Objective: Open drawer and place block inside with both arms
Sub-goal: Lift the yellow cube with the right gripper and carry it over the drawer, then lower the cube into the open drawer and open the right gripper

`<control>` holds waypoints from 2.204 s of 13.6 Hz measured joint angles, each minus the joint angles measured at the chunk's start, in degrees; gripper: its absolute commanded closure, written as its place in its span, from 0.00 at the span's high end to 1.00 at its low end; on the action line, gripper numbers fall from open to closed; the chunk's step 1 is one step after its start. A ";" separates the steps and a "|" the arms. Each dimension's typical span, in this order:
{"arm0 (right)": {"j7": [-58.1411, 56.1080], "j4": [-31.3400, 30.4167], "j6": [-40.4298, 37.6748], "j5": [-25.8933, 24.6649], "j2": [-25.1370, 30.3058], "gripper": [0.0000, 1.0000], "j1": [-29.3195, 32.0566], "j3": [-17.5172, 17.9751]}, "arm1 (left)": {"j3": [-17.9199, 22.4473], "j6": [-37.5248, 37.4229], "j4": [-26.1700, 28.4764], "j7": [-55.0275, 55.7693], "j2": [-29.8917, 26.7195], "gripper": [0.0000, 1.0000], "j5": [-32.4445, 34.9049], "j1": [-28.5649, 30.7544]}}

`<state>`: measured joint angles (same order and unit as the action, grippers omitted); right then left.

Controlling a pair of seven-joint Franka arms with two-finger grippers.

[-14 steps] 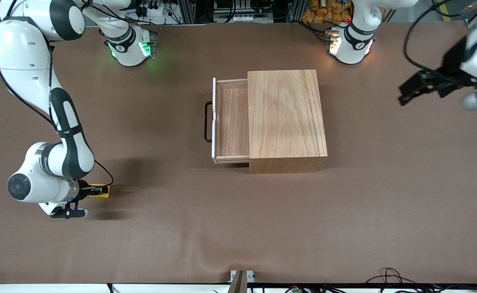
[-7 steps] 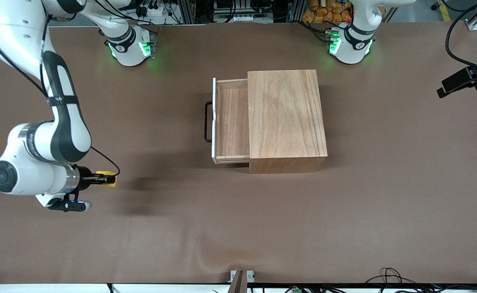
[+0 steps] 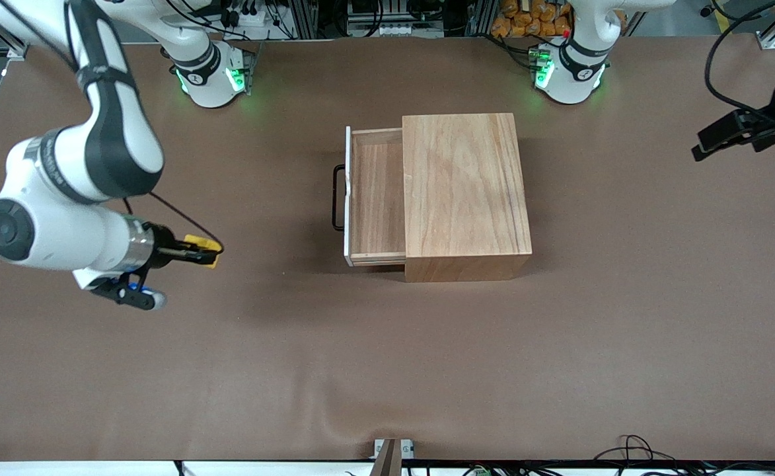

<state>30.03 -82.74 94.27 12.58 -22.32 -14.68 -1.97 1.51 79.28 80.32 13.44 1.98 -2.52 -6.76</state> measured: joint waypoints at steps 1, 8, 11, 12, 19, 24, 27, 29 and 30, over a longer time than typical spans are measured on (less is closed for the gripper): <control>5.02 -0.02 -0.47 0.01 0.93 0.08 -2.03 0.04 | -1.18 0.29 0.12 0.00 0.00 1.00 0.00 -0.05; 36.10 -1.36 1.37 2.43 1.89 0.08 -15.02 0.11 | -1.96 1.31 1.76 -3.42 -0.32 1.00 0.00 0.27; 45.51 -2.72 5.32 2.52 1.29 0.08 -17.64 0.10 | -1.96 2.22 3.70 -3.43 -1.41 1.00 0.00 0.31; 49.53 -3.72 8.06 2.54 1.07 0.08 -18.44 0.10 | -1.96 2.33 4.09 -3.43 -1.71 1.00 0.00 0.31; 69.90 -9.56 22.51 2.60 0.07 0.02 -24.81 0.08 | -1.93 2.70 4.82 -3.43 -1.99 1.00 0.00 0.36; 79.33 -13.70 31.49 2.48 -1.92 0.02 -29.22 0.01 | -1.82 2.82 4.82 -3.43 -2.31 1.00 0.00 0.79; 82.98 -15.07 34.55 2.32 -3.53 0.03 -30.33 -0.12 | -1.68 2.82 4.82 -3.43 -2.57 1.00 0.00 0.90; 83.18 -18.29 38.26 2.32 -3.65 0.04 -30.31 -0.47 | -1.62 2.83 4.82 -3.43 -2.74 1.00 0.00 1.19; 83.18 -20.12 41.16 2.35 -3.51 0.04 -30.32 -0.54 | -1.58 2.83 4.82 -3.43 -2.80 1.00 0.00 1.31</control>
<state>113.21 -102.86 135.44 14.92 -25.83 -44.99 -2.51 -0.07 82.10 85.14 10.01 -0.81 -2.52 -5.45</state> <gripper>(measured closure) 0.436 0.000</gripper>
